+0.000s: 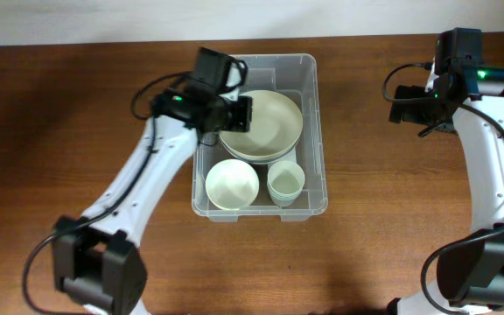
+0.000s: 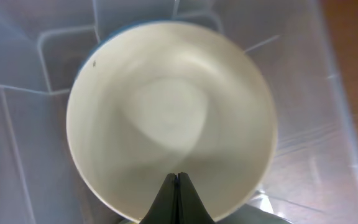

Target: Pack container

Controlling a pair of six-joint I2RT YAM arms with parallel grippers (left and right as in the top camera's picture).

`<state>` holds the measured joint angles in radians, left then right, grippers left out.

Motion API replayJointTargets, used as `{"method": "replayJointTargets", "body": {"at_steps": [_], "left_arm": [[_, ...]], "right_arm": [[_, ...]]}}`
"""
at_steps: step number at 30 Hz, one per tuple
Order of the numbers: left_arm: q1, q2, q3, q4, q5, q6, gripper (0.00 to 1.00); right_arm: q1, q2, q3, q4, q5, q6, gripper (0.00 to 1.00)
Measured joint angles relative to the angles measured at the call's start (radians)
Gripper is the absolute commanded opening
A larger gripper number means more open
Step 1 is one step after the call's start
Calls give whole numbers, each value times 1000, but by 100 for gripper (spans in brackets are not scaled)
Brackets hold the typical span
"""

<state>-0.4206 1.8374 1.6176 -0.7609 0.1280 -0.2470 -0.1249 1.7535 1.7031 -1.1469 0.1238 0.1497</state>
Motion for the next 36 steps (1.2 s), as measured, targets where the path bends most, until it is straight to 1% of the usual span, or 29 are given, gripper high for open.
{"method": "replayJointTargets", "body": {"at_steps": [5, 10, 16, 25, 31, 36], "left_arm": [[-26, 54, 0, -21, -52, 0, 0], [-56, 98, 0, -50, -73, 0, 0], [-100, 135, 0, -129, -77, 0, 0], [-118, 138, 0, -158, -103, 0, 1], [-118, 138, 0, -206, -119, 0, 1], [-118, 138, 0, -207, -134, 0, 1]], "right_arm": [[0, 0, 0, 0, 0, 0, 99], [0, 0, 0, 0, 0, 0, 99], [0, 0, 0, 0, 0, 0, 99], [0, 0, 0, 0, 0, 1, 99], [0, 0, 0, 0, 0, 0, 99], [0, 0, 0, 0, 0, 0, 99]]}}
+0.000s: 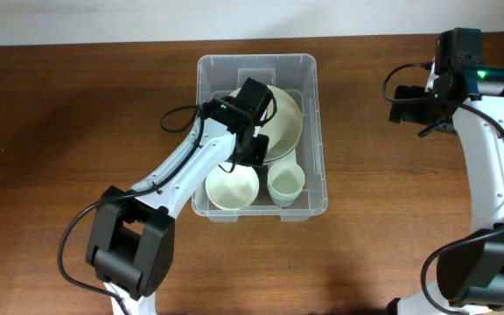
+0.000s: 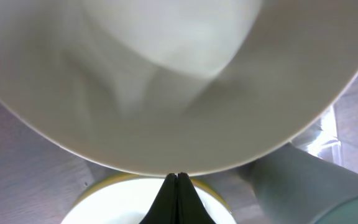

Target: Pack container

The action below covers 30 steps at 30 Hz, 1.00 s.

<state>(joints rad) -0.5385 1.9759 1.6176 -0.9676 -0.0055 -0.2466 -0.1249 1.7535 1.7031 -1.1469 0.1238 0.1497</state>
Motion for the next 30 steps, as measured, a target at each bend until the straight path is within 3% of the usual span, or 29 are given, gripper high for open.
{"method": "replayJointTargets", "body": {"at_steps": [7, 14, 17, 24, 26, 27, 30], "left_arm": [[4, 0, 19, 31, -53, 0, 1], [70, -3, 218, 40, -90, 3, 9], [140, -9, 278, 43, -121, 6, 27], [344, -11, 311, 63, -190, 16, 49], [398, -11, 311, 63, -199, 16, 87], [426, -11, 311, 63, -204, 18, 99], [506, -11, 311, 63, -213, 17, 99]], "right_arm": [[0, 0, 0, 0, 0, 0, 99], [0, 0, 0, 0, 0, 0, 99], [0, 0, 0, 0, 0, 0, 99], [0, 0, 0, 0, 0, 0, 99], [0, 0, 0, 0, 0, 0, 99], [0, 0, 0, 0, 0, 0, 99], [0, 0, 0, 0, 0, 0, 99]]}}
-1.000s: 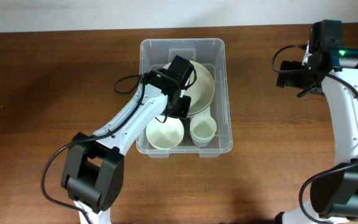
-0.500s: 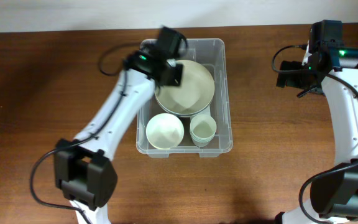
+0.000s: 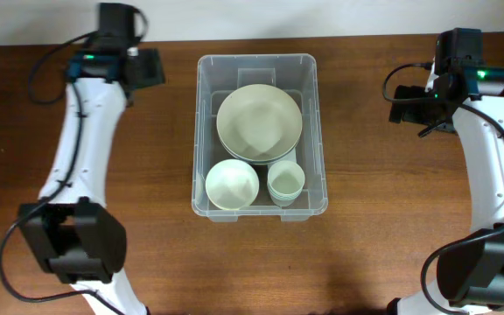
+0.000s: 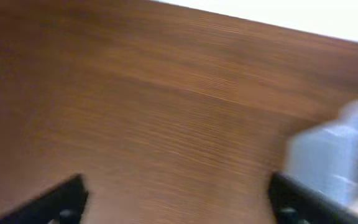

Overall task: Pack container
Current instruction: 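Withdraw the left gripper to the upper left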

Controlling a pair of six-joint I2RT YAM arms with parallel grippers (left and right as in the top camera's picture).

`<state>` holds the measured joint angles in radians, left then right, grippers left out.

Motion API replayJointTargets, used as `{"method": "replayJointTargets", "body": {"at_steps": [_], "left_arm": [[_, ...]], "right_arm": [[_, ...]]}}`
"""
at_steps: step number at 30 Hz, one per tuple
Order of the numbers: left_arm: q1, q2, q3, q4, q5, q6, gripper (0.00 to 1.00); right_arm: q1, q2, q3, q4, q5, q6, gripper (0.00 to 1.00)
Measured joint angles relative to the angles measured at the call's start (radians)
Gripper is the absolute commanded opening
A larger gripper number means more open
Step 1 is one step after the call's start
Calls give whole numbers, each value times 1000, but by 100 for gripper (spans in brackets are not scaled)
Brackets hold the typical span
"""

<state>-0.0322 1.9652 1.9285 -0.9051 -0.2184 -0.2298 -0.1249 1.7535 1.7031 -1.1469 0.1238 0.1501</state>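
A clear plastic bin stands in the middle of the table. Inside it a stack of large cream bowls fills the far half. A small pale bowl and a pale cup sit side by side in the near half. My left gripper hangs over bare wood at the far left, outside the bin. In the left wrist view it is open wide and empty, and a blurred corner of the bin shows on the right. My right gripper hovers right of the bin; its jaws cannot be made out.
The brown wooden table ends at a white strip along the far edge. Both arm bases stand at the near edge, left and right.
My left gripper was shut inside the bin at the near rim of the large bowls. Now it is open over the table far left of the bin. The right arm has not moved.
First my left gripper was shut at the bin's left wall, above the large bowls. Then it was shut deeper in the bin, between the large bowls and the small bowl. Now it is outside, open and empty, with all the dishes lying in the bin.
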Motion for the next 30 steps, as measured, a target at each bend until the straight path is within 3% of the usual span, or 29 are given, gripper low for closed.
{"method": "replayJointTargets", "body": {"at_steps": [8, 30], "left_arm": [[114, 0, 0, -22, 0, 0, 99], [115, 0, 0, -22, 1, 0, 99]], "right_arm": [[0, 0, 0, 0, 0, 0, 99], [0, 0, 0, 0, 0, 0, 99]]}}
